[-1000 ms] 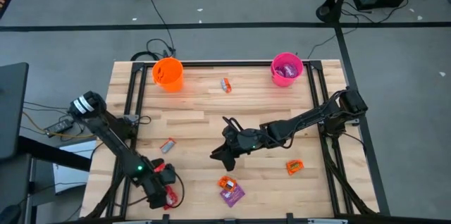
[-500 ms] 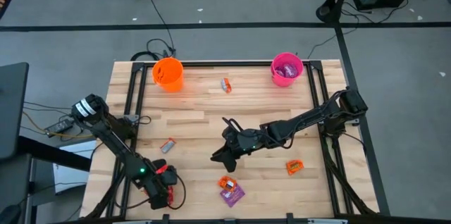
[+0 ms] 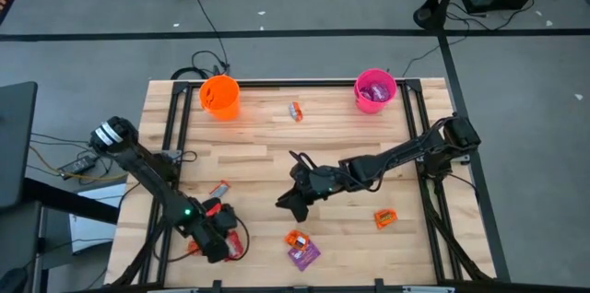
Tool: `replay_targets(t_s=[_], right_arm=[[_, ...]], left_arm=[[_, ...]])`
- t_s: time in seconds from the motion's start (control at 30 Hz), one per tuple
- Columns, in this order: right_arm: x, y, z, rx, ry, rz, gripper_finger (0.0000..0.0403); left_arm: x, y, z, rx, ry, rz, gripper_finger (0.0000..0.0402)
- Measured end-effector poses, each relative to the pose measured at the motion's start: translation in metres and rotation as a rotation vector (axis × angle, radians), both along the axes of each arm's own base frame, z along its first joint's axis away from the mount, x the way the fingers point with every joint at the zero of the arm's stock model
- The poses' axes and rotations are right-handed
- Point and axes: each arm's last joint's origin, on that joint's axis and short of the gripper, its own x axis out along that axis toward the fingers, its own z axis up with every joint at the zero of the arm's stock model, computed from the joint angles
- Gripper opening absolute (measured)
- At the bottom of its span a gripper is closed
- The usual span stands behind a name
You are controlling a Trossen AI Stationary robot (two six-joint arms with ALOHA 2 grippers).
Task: Sort candy by brand, put in halloween buckets
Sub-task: Put the red candy into the pink bucket
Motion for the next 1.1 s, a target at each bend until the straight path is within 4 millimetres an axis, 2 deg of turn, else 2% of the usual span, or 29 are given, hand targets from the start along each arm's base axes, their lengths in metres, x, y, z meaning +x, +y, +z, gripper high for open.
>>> replay_targets(t_s=[0.27, 0.43, 0.83, 0.93, 1.1], right_arm=[[-0.002, -0.009, -0.008, 0.000, 0.097, 0.015, 0.0126], [-0.003, -0.012, -0.011, -0.005, 0.138, 0.006, 0.0127], [-0.003, -0.016, -0.012, -0.018, 0.136, 0.003, 0.0128], [-0.003, -0.016, -0.011, -0.026, 0.133, 0.008, 0.0128], [-0.003, -0.016, -0.012, -0.033, 0.134, 0.013, 0.0128]], left_arm=[[-0.002, 0.023, 0.040, -0.016, -0.174, 0.070, 0.0001], [-0.004, 0.026, 0.048, -0.062, -0.175, 0.062, 0.0013], [0.003, 0.011, 0.010, -0.014, -0.060, 0.024, 0.0162], [0.004, 0.009, -0.003, 0.026, 0.008, 0.022, 0.0173], [0.009, 0.002, -0.023, -0.005, 0.085, -0.011, 0.0172]])
